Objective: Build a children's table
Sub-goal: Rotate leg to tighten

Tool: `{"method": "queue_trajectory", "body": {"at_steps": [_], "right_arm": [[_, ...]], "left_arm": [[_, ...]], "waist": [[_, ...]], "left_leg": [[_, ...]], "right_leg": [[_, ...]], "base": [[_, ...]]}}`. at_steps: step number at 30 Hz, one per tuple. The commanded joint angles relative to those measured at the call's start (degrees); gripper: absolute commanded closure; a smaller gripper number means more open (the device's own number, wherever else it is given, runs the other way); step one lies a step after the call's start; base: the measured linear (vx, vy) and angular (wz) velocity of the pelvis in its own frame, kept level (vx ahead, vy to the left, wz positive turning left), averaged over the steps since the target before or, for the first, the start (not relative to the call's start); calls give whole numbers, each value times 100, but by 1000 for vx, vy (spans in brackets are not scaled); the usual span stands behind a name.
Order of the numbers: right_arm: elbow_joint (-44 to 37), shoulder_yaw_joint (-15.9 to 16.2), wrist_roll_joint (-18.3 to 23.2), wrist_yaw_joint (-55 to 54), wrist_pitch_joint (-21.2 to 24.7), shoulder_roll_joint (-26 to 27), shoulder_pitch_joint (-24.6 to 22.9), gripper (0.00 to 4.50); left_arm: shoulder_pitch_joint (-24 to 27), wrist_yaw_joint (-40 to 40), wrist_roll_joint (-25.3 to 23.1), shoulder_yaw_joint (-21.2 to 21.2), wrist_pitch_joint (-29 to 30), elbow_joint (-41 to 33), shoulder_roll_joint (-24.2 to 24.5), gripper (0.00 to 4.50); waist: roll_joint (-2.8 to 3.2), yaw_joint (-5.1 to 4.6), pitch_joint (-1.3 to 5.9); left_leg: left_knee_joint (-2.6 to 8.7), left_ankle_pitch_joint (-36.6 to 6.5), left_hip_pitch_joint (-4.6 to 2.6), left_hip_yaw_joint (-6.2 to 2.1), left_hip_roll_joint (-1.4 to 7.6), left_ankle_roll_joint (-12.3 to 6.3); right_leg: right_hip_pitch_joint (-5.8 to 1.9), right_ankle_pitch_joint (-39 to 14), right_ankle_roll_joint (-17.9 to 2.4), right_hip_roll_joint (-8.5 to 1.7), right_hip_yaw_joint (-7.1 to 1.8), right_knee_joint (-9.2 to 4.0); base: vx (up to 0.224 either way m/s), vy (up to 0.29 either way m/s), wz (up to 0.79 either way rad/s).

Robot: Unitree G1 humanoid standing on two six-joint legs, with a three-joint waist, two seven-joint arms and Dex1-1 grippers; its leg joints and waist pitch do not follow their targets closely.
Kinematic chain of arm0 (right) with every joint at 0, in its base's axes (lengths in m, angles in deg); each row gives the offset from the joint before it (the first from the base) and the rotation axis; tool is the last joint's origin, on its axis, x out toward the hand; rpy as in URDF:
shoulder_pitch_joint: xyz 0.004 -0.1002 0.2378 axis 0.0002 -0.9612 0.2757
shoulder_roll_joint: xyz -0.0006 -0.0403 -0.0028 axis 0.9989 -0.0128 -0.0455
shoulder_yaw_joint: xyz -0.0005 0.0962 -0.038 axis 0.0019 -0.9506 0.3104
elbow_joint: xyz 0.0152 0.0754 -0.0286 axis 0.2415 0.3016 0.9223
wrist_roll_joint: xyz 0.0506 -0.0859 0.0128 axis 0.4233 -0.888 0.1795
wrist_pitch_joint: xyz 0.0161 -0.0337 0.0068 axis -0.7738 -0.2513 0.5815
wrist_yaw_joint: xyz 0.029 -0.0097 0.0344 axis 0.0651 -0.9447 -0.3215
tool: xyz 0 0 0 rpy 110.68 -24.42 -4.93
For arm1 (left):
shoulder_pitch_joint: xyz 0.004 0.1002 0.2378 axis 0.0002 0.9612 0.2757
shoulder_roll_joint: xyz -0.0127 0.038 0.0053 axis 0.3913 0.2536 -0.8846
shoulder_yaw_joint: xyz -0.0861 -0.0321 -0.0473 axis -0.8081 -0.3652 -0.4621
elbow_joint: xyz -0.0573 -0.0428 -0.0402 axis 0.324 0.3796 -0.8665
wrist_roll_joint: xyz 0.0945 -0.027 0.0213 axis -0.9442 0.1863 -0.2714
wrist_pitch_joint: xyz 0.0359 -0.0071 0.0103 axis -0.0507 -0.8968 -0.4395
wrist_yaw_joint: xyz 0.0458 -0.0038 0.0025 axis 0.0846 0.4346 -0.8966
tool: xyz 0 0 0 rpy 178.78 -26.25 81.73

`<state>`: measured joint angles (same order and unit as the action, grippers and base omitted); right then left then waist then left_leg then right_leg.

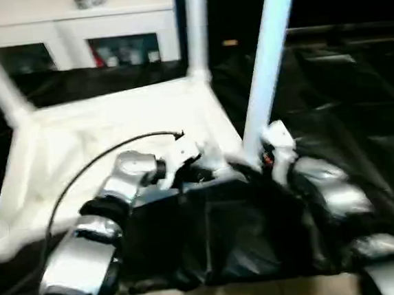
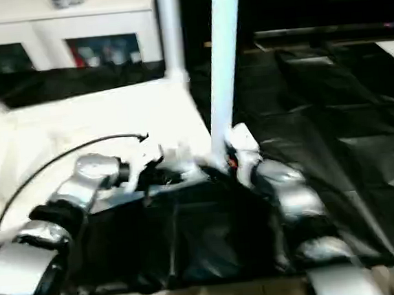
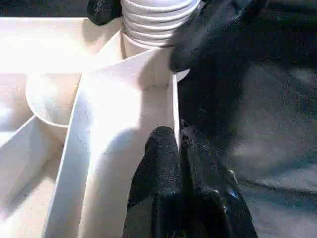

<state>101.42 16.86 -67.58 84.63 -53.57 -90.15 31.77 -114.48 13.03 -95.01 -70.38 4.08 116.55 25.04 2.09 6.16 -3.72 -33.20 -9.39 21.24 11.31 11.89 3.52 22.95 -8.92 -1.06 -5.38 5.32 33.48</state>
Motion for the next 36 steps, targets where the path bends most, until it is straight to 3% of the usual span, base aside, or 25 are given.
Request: {"method": "queue_trajectory", "body": {"at_steps": [1, 5, 6, 8, 15, 20, 24, 26, 27, 29, 31, 33, 35, 36], "right_arm": [[-388, 530, 98, 789, 222, 33, -82, 57], [-694, 662, 165, 1395, 440, -233, -158, 57], [-721, 668, 173, 1427, 458, -248, -165, 81], [-772, 684, 191, 1473, 529, -271, -164, 88], [-1022, 670, 285, 1516, 805, -192, -266, 154], [-1177, 595, 418, 1318, 939, -47, -432, 166], [-936, 306, 224, 161, 853, 341, -433, 169], [-407, 28, -114, -1294, 774, 762, -233, 172], [-345, 1, -145, -1440, 768, 803, -208, 174], [-50, -144, -216, -2109, 721, 1027, -71, 175], [343, -333, -279, -2958, 732, 1306, 145, 176], [544, -383, -321, -3318, 671, 1442, 264, 176], [726, -393, -419, -3560, 483, 1552, 360, 176], [812, -374, -494, -3641, 323, 1580, 401, 120]], "left_arm": [[-128, -292, 171, 113, -200, -197, -184, 450], [-125, -793, 173, 202, -324, -195, -32, 450], [-124, -824, 166, 208, -341, -191, -21, 450], [-137, -911, 151, 204, -358, -168, 12, 450], [-119, -1008, 156, 156, -335, -156, 26, 450], [-84, -834, 148, 125, -306, -124, -11, 450], [-145, -151, 51, 59, -66, -43, -159, 450], [-268, 629, -34, -9, 172, 71, -403, 450], [-280, 695, -31, -21, 197, 79, -434, 450], [-330, 1033, -40, -50, 286, 99, -609, 450], [-376, 1439, -69, -63, 363, 116, -823, 450], [-388, 1699, -107, -46, 387, 124, -938, 450], [-373, 1901, -162, -1, 382, 117, -1035, 450], [-347, 1960, -190, 25, 359, 100, -1078, 450]], "waist": [[7, -2, 439], [-4, 50, 445], [-4, 48, 449], [-15, 52, 450], [-17, 87, 460], [-20, 112, 457], [-16, 92, 431], [-31, 22, 406], [-20, 0, 404], [-25, -58, 397], [-6, -133, 412], [-2, -161, 423], [-11, -151, 432], [-9, -153, 443]], "left_leg": [[365, -1723, -116, -73, 162, -381], [367, -1679, -118, -81, 175, -374], [367, -1659, -111, -83, 173, -371], [369, -1622, -112, -85, 174, -339], [361, -1481, -101, -85, 177, -341], [367, -1504, -108, -89, 181, -306], [394, -1664, -121, -99, 178, -148], [408, -1873, -151, -120, 153, -12], [403, -1907, -165, -123, 146, 35], [408, -1904, -142, -131, 121, -5], [410, -1905, -140, -136, 119, 8], [407, -1876, -137, -133, 117, 4], [390, -1755, -128, -110, 107, -112], [386, -1674, -111, -106, 109, -143]], "right_leg": [[-300, -1582, -1345, -325, -250, -413], [-290, -1661, -1314, -346, -257, -416], [-292, -1643, -1318, -348, -256, -410], [-290, -1643, -1318, -346, -250, -411], [-292, -1563, -1310, -359, -252, -389], [-283, -1665, -1249, -364, -254, -400], [-251, -2054, -1140, -372, -246, -431], [-223, -2542, -997, -378, -227, -496], [-211, -2640, -975, -383, -227, -504], [-242, -2846, -823, -380, -215, -553], [-230, -2610, -903, -362, -217, -535], [-232, -2476, -936, -358, -220, -522], [-241, -2217, -979, -353, -233, -515], [-250, -2070, -1008, -352, -237, -493]], "base": [[0, 0, 0], [0, 0, 0], [0, 0, 0], [0, 0, 0], [0, 0, 0], [0, 0, 0], [0, 0, 0], [0, 0, 0], [0, 0, 0], [0, 0, 0], [0, 0, 0], [0, 0, 0], [0, 0, 0], [0, 0, 0]]}}
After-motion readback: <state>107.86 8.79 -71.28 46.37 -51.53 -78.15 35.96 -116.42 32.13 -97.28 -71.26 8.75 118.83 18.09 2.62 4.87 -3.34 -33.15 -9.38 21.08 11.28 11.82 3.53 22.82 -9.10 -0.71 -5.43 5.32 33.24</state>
